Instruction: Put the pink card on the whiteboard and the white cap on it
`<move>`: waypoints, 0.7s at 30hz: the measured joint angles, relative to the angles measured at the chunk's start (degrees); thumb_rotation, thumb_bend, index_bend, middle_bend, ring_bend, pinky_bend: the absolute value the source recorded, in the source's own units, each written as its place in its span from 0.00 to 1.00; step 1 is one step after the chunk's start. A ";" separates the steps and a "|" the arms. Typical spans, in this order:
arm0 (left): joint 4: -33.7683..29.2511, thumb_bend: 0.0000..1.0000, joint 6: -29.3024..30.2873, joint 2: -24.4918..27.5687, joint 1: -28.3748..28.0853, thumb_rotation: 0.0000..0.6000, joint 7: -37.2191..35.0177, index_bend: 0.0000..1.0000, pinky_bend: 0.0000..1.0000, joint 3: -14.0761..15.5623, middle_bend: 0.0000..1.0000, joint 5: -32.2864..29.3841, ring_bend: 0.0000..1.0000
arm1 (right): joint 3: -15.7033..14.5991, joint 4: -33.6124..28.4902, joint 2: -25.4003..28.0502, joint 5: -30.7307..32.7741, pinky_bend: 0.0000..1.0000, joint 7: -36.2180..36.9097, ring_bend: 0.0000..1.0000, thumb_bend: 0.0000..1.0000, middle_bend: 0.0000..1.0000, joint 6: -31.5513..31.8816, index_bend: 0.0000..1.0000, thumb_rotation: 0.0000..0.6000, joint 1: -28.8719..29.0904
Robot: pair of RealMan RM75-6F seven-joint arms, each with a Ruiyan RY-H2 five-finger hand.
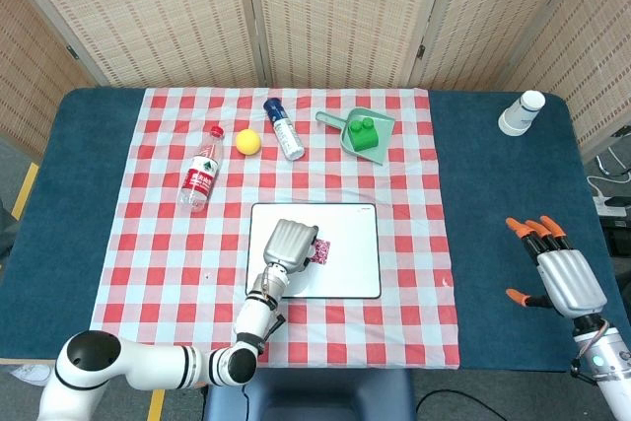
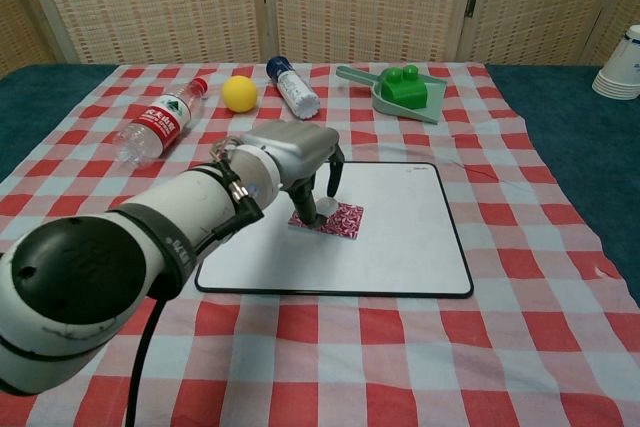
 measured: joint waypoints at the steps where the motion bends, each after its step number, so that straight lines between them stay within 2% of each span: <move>1: 0.60 0.29 -0.16 -0.42 -0.25 1.00 -0.05 0.51 1.00 -0.08 1.00 -0.05 1.00 | -0.11 -0.05 0.02 -0.24 0.06 0.02 0.05 0.03 0.15 0.01 0.03 1.00 0.00; 21: 8.43 0.29 -1.26 -5.38 -2.57 1.00 -0.40 0.51 1.00 -1.55 1.00 0.82 1.00 | 0.08 0.63 1.12 -0.41 0.06 3.30 0.05 0.03 0.15 1.40 0.03 1.00 -0.60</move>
